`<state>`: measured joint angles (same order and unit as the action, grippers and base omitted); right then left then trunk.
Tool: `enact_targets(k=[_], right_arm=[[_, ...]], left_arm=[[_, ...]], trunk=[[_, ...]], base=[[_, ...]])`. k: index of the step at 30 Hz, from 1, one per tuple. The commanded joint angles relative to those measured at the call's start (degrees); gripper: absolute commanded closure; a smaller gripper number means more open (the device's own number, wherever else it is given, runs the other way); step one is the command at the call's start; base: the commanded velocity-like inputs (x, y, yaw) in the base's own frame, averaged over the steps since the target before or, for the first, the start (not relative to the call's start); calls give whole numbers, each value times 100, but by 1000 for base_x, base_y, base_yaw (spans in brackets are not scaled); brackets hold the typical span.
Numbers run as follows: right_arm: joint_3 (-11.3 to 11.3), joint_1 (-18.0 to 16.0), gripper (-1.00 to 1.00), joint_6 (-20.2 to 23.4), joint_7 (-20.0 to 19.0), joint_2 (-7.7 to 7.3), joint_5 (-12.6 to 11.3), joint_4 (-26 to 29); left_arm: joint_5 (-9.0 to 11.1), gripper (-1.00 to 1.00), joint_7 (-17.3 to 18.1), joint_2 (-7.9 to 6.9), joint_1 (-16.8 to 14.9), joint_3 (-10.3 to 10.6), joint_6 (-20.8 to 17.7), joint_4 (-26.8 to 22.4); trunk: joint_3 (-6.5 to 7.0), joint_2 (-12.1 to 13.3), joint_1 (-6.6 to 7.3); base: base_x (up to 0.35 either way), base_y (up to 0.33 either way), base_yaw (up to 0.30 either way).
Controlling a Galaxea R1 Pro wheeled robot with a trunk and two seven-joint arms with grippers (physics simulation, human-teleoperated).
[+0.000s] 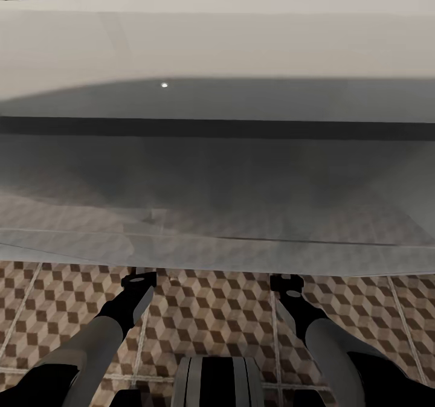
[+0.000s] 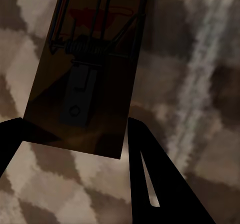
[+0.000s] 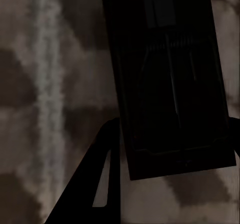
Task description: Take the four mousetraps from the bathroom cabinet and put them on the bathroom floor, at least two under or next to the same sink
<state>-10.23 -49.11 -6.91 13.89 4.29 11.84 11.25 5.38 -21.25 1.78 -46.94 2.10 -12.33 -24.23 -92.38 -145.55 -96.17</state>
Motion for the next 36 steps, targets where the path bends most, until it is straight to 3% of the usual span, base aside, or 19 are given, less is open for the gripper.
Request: enact_targets(k=[1, 11, 23, 28, 36], right_arm=[[-49, -12, 100, -19, 9, 4, 48, -10], [-43, -43, 100, -13, -35, 2, 52, -75], [-56, -43, 100, 43, -480, -17, 47, -112], [-69, -46, 100, 216, -695, -89, 33, -113], [-120, -45, 100, 293, -768, -141, -214, -108]], left_arm=[[51, 100, -28, -2, 0, 27, -33, -11], [51, 100, -30, 1, 0, 27, -33, -11], [51, 100, -28, 3, 0, 30, -33, -11], [51, 100, -28, 1, 0, 35, -33, -11], [51, 100, -28, 5, 0, 36, -33, -11]], trunk=[[-3, -1, 1], [-3, -1, 1], [-3, -1, 1], [-3, -1, 1], [-3, -1, 1]], base=[[0, 0, 0], [0, 0, 0], [0, 0, 0], [0, 0, 0], [0, 0, 0]])
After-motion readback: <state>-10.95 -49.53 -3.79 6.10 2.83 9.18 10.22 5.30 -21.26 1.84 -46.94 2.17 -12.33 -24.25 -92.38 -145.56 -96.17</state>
